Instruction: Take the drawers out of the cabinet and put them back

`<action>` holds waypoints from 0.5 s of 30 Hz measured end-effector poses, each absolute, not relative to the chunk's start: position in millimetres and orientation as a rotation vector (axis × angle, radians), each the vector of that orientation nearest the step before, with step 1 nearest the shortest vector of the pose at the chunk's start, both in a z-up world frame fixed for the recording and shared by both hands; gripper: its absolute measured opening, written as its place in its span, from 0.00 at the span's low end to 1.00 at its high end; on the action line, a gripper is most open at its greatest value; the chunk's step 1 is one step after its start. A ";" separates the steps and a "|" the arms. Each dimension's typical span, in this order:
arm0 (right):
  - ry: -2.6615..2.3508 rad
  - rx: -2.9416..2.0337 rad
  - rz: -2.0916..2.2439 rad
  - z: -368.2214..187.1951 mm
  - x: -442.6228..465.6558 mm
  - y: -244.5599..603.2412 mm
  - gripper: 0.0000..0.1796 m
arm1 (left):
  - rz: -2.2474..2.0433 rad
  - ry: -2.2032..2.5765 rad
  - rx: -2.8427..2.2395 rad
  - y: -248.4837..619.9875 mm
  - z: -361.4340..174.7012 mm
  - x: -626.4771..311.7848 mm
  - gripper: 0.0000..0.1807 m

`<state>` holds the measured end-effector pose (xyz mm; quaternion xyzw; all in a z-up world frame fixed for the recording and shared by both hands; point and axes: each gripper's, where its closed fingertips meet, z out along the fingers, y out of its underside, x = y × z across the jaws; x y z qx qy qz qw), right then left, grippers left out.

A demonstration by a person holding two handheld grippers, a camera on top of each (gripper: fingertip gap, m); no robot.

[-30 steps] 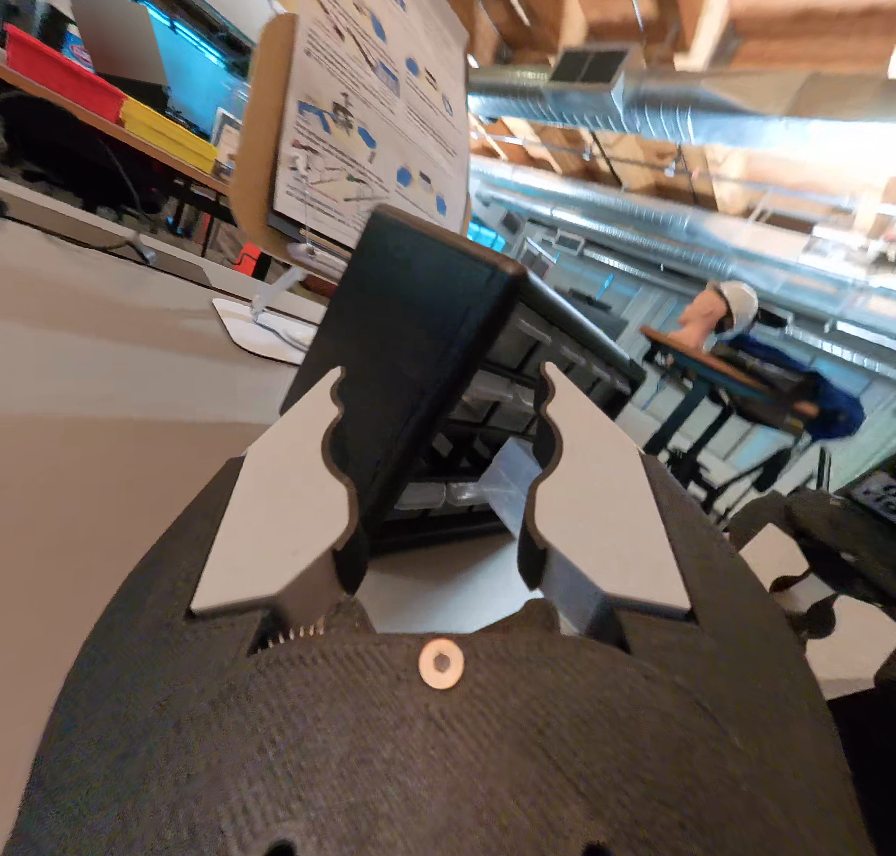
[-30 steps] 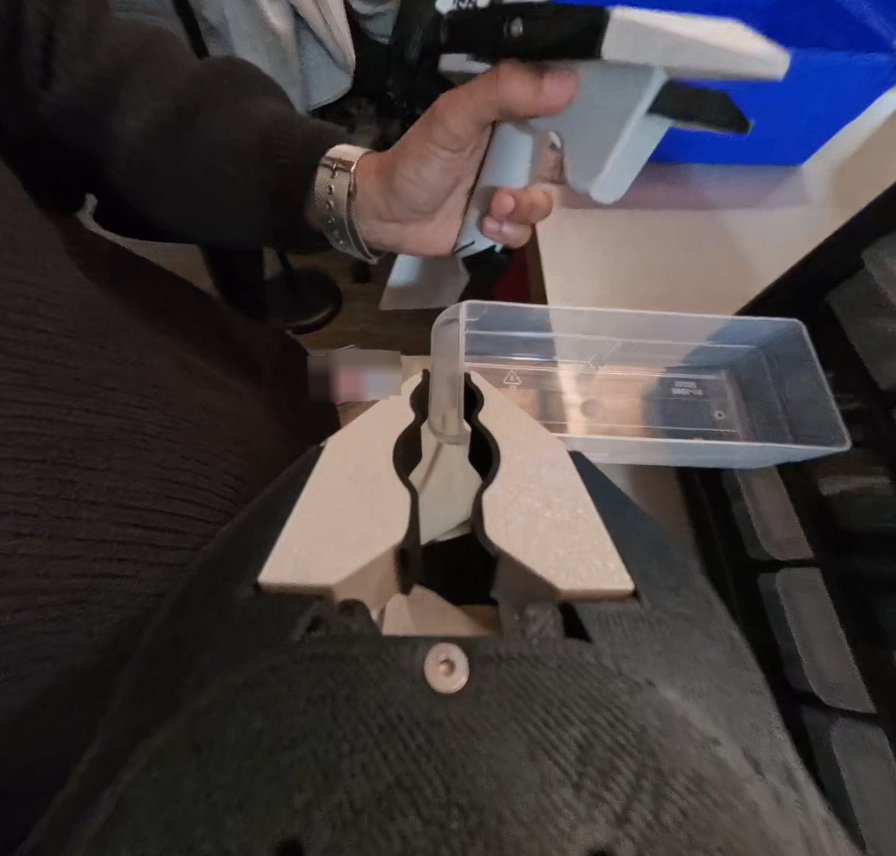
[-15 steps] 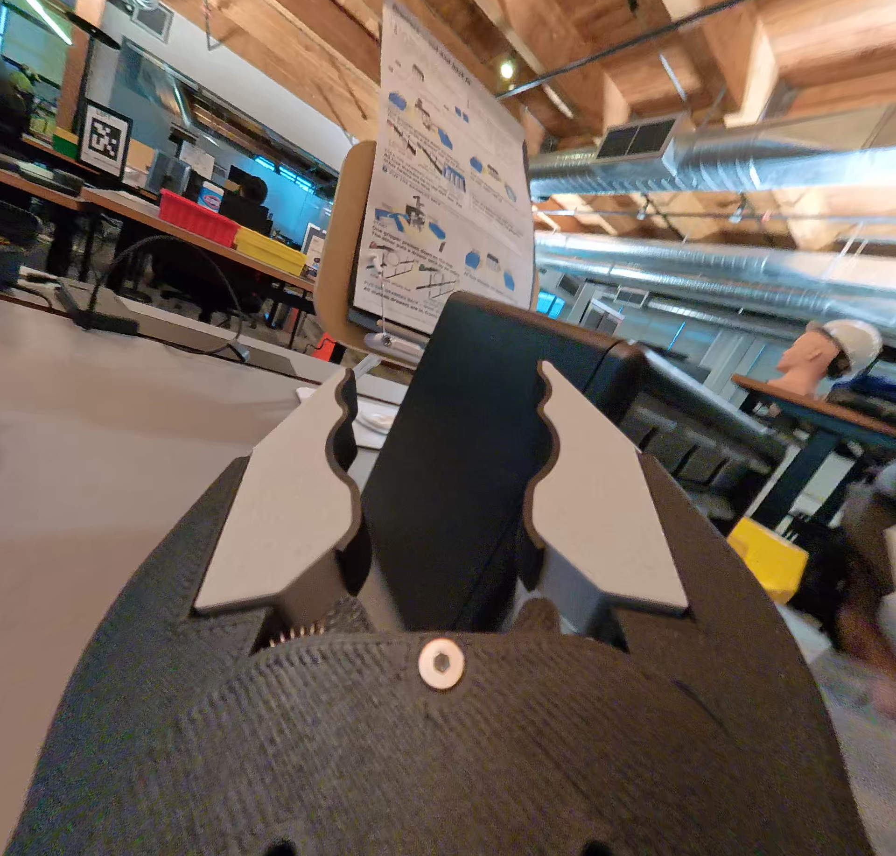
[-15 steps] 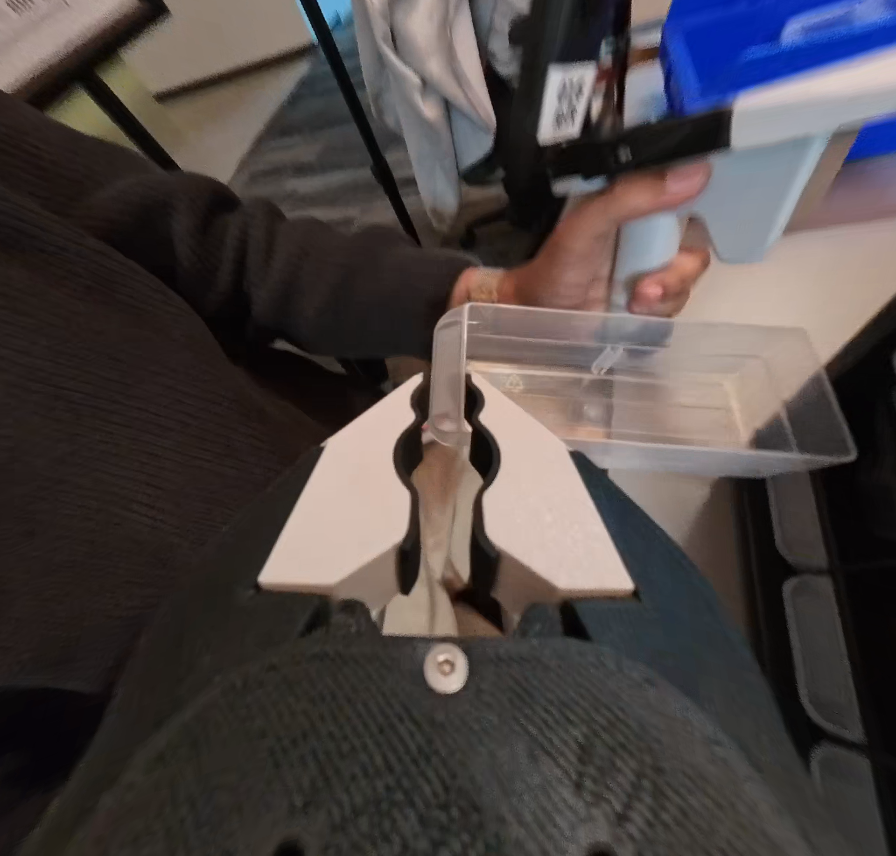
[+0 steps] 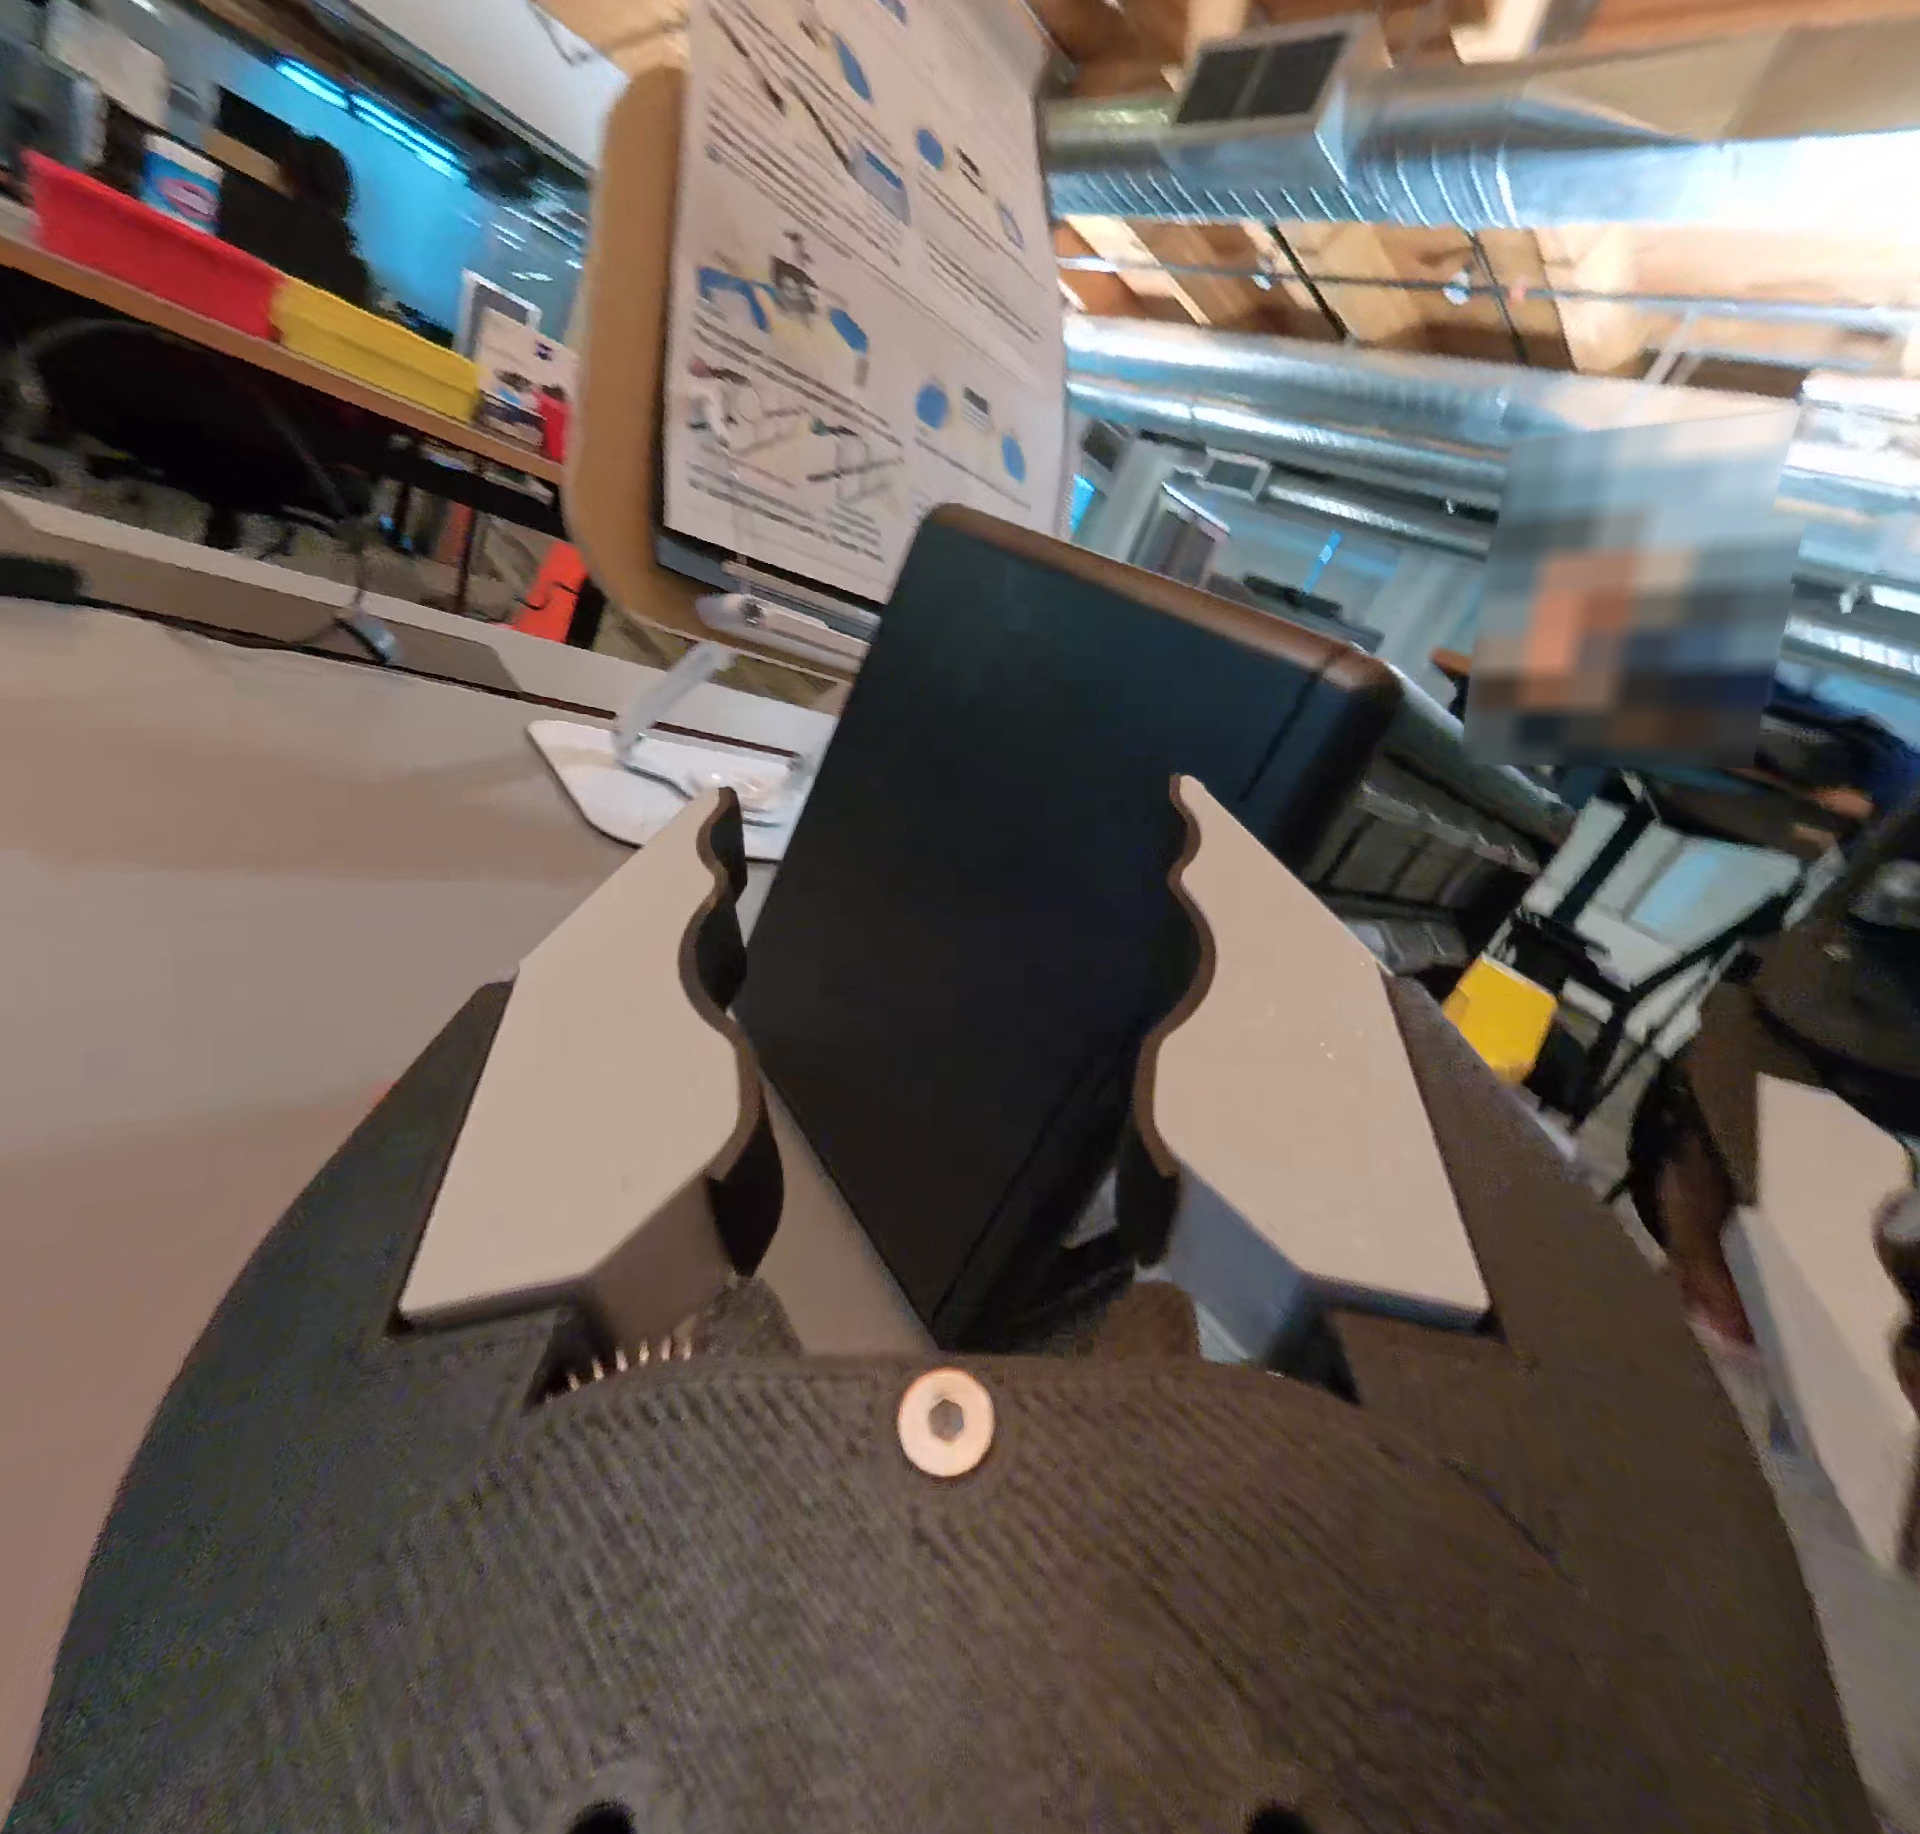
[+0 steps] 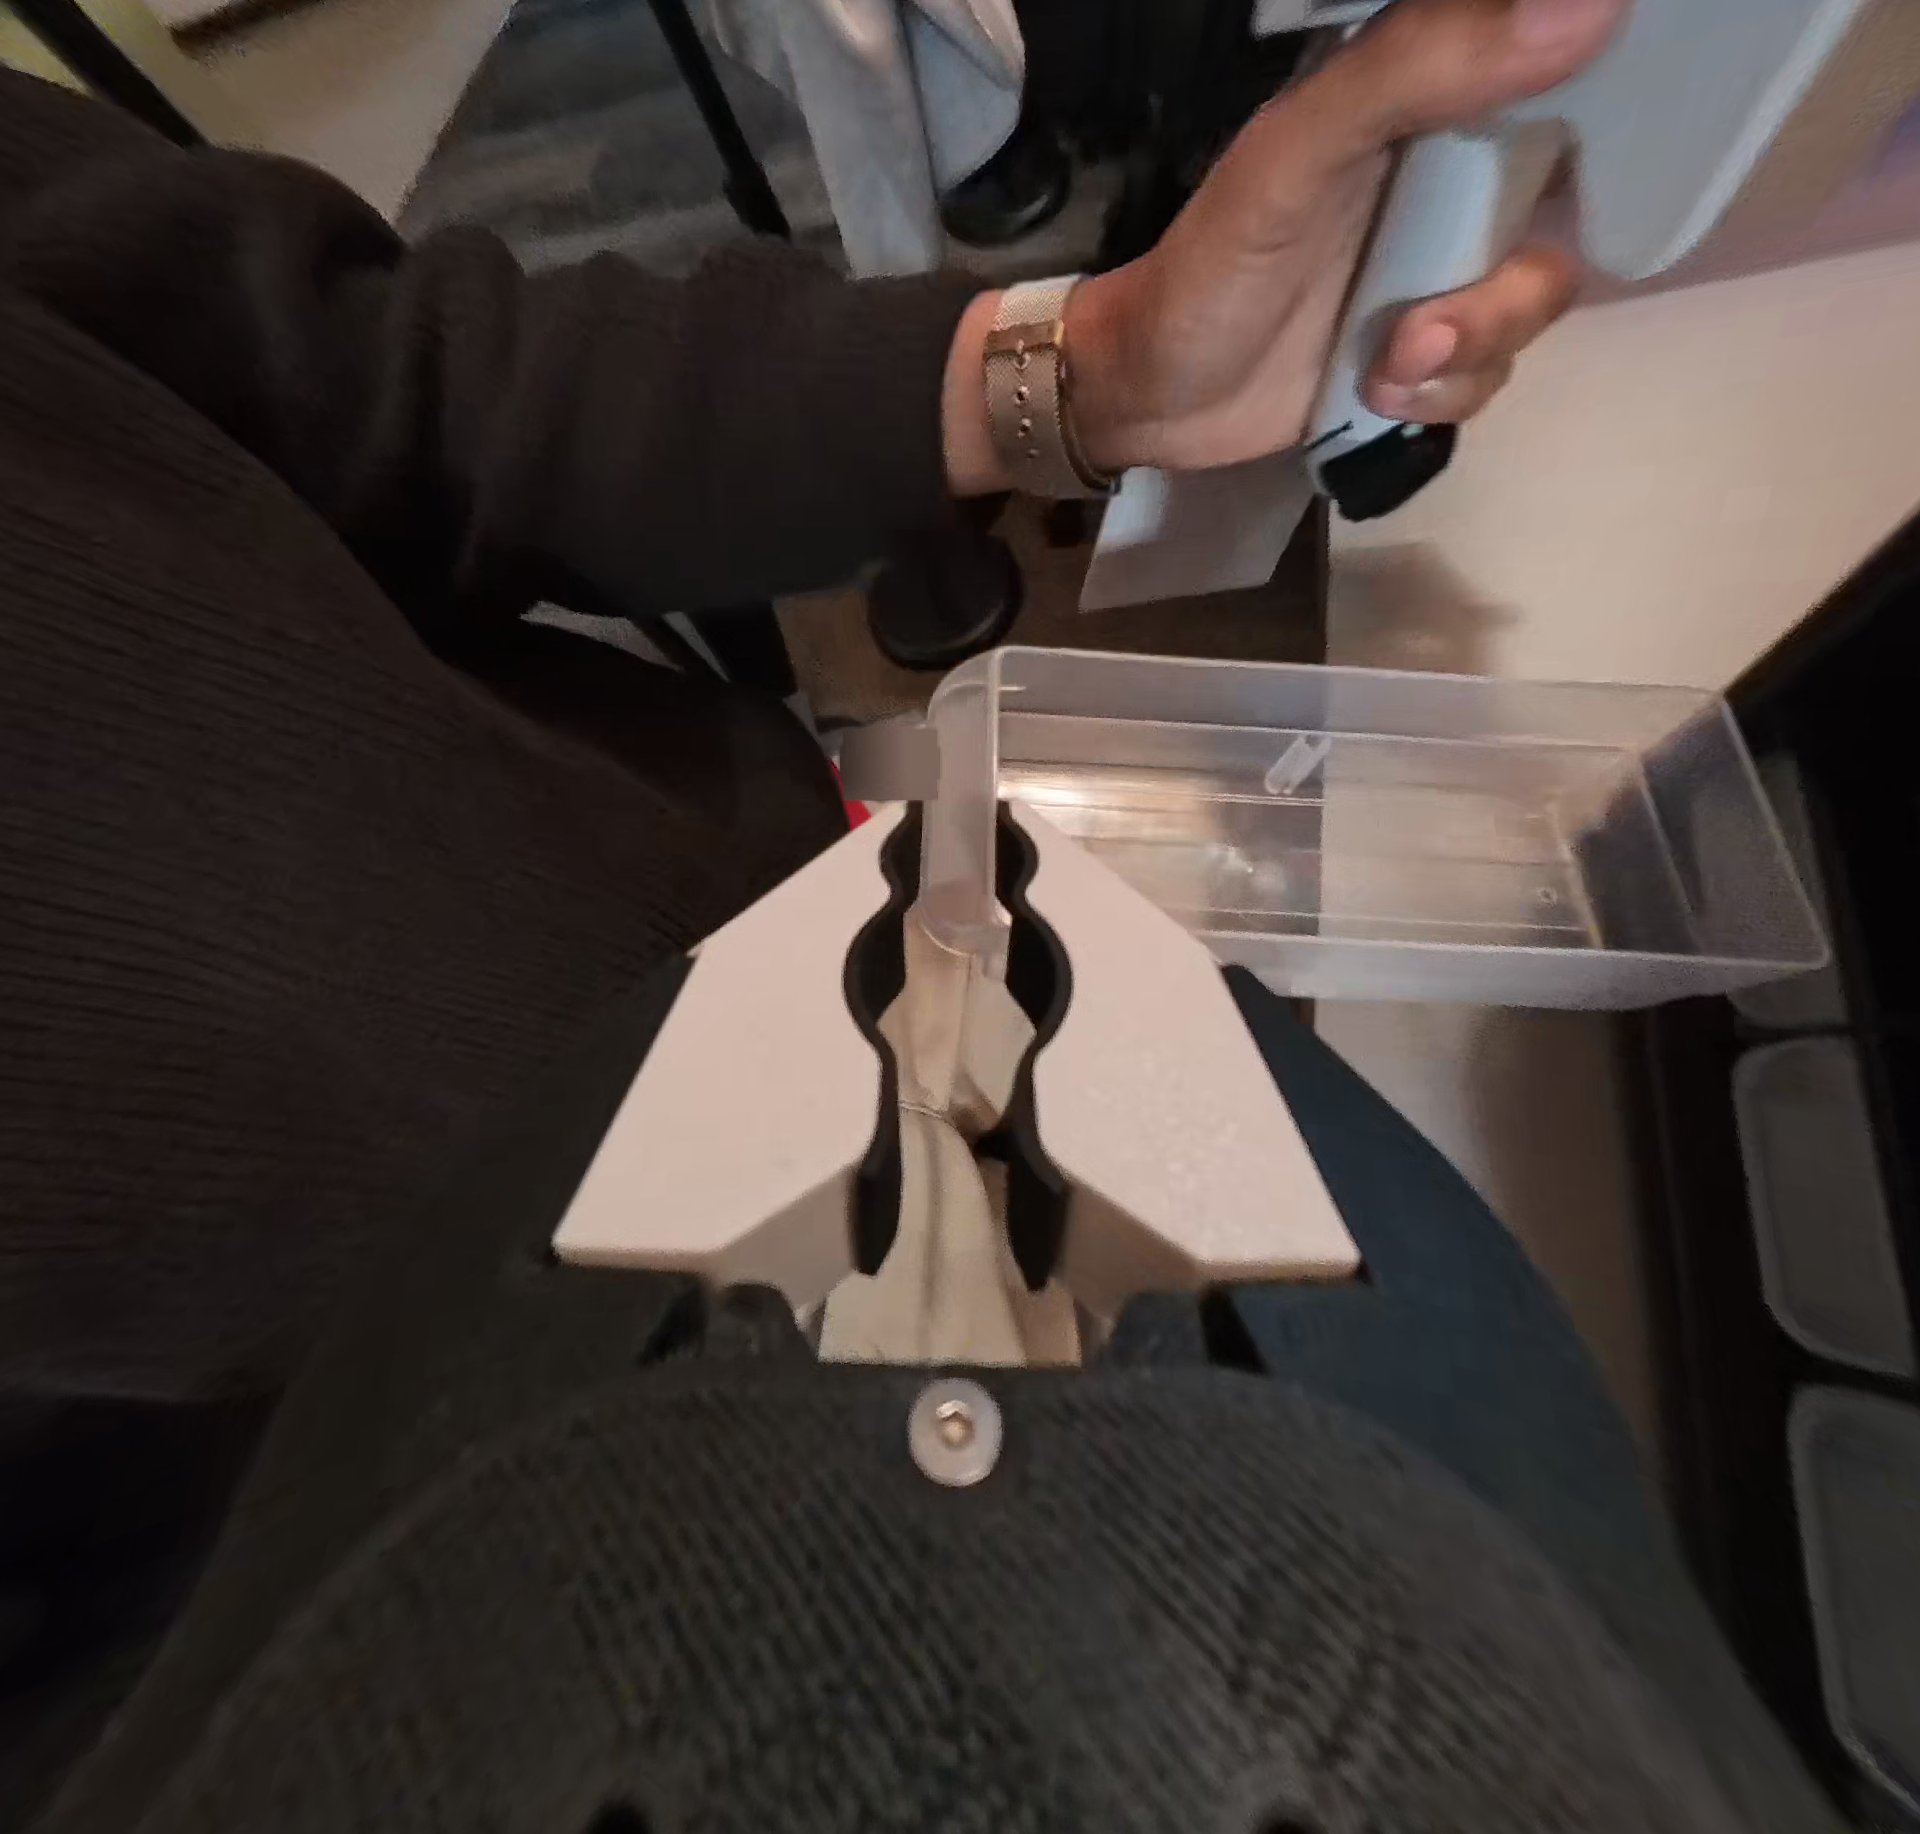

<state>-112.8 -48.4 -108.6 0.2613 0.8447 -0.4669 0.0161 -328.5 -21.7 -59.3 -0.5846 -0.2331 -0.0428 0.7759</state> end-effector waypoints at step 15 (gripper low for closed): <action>2.534 0.845 -1.717 -91.7 -131.4 -39.0 0.06 | -0.082 -0.442 -1.337 -11.4 -67.1 -321.2 0.39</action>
